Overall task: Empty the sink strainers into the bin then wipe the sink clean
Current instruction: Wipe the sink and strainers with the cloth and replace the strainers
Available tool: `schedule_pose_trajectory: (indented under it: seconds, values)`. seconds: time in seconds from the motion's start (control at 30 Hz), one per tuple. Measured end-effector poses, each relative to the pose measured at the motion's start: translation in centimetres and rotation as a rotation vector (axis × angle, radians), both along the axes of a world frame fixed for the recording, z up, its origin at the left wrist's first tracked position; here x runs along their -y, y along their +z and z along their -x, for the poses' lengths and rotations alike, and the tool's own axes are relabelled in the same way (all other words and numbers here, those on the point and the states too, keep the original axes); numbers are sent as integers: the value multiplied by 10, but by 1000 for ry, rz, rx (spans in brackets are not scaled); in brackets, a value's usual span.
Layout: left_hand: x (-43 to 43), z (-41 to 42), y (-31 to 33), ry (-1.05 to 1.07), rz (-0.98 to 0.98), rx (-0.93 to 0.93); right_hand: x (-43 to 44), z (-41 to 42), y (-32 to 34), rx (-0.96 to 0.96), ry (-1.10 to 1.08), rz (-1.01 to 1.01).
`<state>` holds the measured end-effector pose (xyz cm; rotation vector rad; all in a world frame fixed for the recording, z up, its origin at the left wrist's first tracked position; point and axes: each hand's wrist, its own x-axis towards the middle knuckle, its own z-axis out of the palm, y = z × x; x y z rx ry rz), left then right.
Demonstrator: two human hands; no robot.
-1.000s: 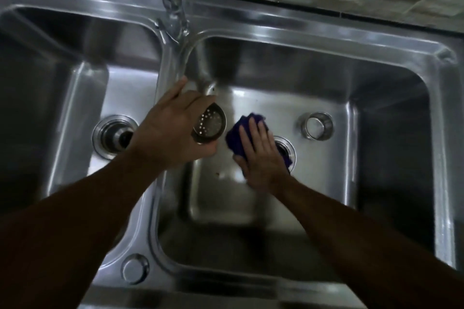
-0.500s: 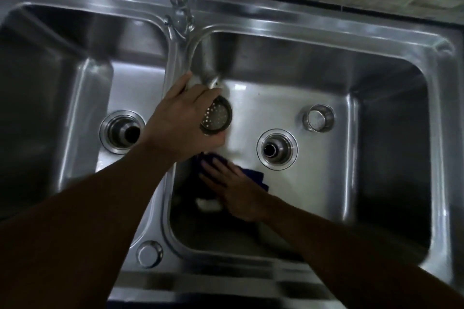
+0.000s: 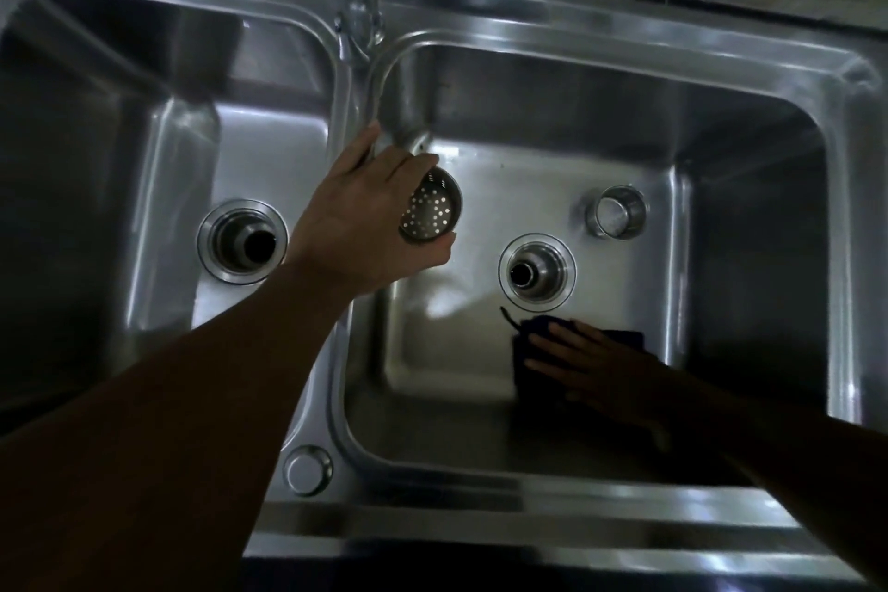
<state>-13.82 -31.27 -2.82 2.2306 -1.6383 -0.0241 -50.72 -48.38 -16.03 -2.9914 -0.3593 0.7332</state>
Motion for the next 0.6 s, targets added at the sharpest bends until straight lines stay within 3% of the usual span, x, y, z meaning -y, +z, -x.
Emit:
schedule_pose_trajectory:
  seconds: [0.27, 0.43, 0.6]
  values:
    - [0, 1, -1, -2, 14, 5, -109, -145, 1, 82, 43, -292]
    - [0, 2, 3, -8, 17, 21, -92, -103, -7, 78, -6, -262]
    - [0, 0, 3, -20, -16, 3, -9, -9, -7, 18, 19, -109]
